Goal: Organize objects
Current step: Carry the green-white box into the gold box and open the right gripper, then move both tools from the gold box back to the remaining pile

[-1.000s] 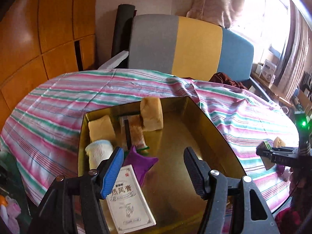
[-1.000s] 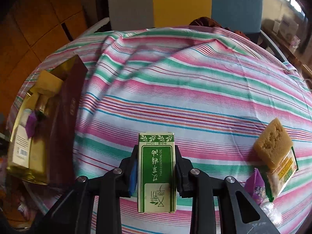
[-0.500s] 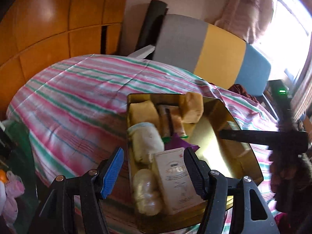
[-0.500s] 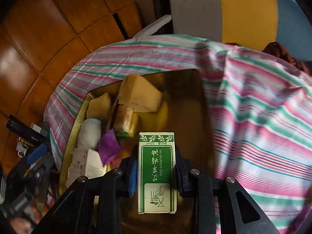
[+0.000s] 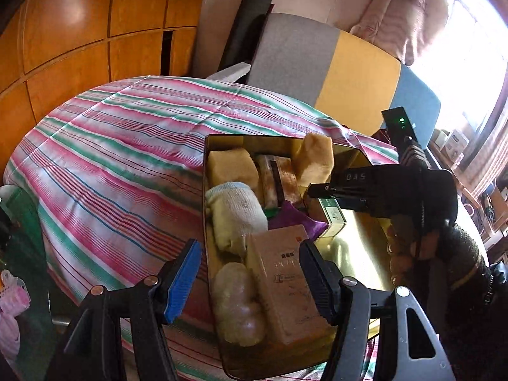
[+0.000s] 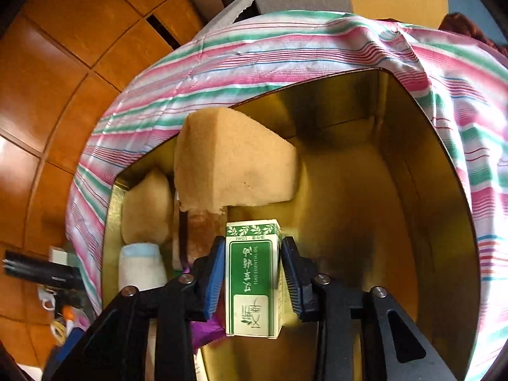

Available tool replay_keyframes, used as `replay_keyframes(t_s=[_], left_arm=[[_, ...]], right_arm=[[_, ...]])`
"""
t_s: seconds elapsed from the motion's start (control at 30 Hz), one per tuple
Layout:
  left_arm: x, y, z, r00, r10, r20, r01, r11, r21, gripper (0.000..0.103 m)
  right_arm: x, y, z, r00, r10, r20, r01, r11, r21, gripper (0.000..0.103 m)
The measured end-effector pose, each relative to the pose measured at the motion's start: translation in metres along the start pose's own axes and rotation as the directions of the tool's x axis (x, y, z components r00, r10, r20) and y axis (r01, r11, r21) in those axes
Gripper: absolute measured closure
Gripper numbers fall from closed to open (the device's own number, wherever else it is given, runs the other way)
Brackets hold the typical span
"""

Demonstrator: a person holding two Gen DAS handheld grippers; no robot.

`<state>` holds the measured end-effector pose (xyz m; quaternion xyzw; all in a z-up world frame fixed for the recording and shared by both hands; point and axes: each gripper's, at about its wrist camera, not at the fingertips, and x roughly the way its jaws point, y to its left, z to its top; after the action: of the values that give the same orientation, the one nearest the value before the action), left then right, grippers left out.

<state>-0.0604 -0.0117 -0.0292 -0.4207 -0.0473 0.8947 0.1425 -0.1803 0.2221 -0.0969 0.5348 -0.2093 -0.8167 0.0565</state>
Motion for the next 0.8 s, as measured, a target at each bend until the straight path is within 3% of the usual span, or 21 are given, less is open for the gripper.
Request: replay_keyframes(t_s=[0.07, 0.27, 0.53, 0.8], left_arm=[[-0.001, -0.004, -0.001, 1.0, 0.001, 0.007, -0.001, 1.0, 0.017, 0.038], [-0.007, -0.018, -0.002, 1.0, 0.007, 0.027, -0.009, 0.998, 0.067, 0.038], [-0.016, -0.037, -0.006, 0.999, -0.009, 0.043, 0.004, 0.992, 0.127, 0.037], [-0.017, -0.063, -0.013, 0.999, -0.048, 0.027, 0.042, 0.982, 0.184, 0.035]], right_arm=[[-0.006, -0.002, -0.004, 1.0, 0.005, 0.016, -0.005, 1.0, -0.003, 0.064], [-0.046, -0.004, -0.02, 0.993, 0.019, 0.114, -0.012, 0.998, -0.064, 0.045], [-0.102, -0.014, -0.055, 0.974, -0.051, 0.221, 0.09, 0.981, -0.17, 0.028], [-0.165, -0.071, -0.091, 0.943, -0.156, 0.294, 0.197, 0.973, -0.117, 0.014]])
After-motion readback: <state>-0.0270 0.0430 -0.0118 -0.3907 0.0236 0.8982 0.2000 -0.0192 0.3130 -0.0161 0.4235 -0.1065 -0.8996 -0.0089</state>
